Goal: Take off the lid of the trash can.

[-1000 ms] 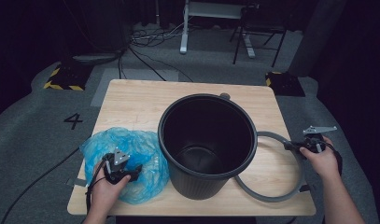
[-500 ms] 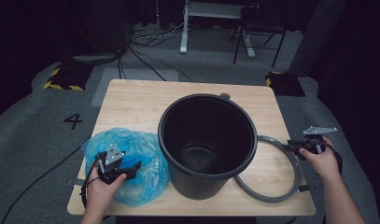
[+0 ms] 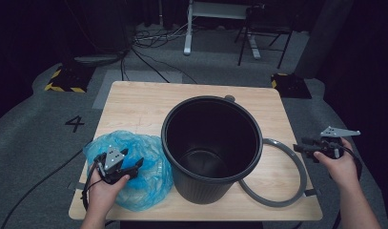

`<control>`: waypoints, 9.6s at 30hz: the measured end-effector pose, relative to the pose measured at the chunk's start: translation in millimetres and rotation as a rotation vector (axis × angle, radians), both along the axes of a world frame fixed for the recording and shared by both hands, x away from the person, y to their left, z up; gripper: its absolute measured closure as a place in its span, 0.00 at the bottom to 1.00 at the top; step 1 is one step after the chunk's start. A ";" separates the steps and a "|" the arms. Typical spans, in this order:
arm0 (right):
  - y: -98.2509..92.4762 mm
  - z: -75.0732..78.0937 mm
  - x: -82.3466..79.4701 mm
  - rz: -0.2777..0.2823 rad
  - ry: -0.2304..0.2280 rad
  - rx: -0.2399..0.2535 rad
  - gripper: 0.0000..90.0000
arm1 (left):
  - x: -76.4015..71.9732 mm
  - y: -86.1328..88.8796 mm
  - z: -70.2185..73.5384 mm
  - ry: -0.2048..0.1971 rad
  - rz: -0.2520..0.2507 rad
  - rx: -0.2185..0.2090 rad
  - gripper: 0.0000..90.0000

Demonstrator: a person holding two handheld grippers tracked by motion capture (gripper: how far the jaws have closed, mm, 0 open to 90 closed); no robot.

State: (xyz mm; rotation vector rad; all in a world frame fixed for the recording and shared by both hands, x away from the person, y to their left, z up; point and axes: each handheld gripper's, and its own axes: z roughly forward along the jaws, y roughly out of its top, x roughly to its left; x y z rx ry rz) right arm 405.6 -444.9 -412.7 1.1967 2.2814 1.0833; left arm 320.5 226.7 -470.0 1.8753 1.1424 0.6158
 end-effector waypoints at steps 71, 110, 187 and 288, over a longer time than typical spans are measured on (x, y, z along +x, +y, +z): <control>81.0 22.4 -38.7 0.240 -0.092 0.064 0.43 | 1.5 53.7 12.7 0.049 -0.175 -0.083 0.88; 89.5 24.1 -49.7 0.240 -0.112 0.077 0.41 | 8.0 84.2 127.0 -0.130 -0.397 -0.203 0.88; 99.3 10.5 -57.7 0.261 -0.077 0.078 0.40 | 54.1 34.0 284.9 -0.300 -0.477 -0.286 0.88; 154.3 144.0 -55.8 0.461 -0.301 0.178 0.37 | 21.5 -152.6 287.5 -0.230 -0.852 -0.266 0.88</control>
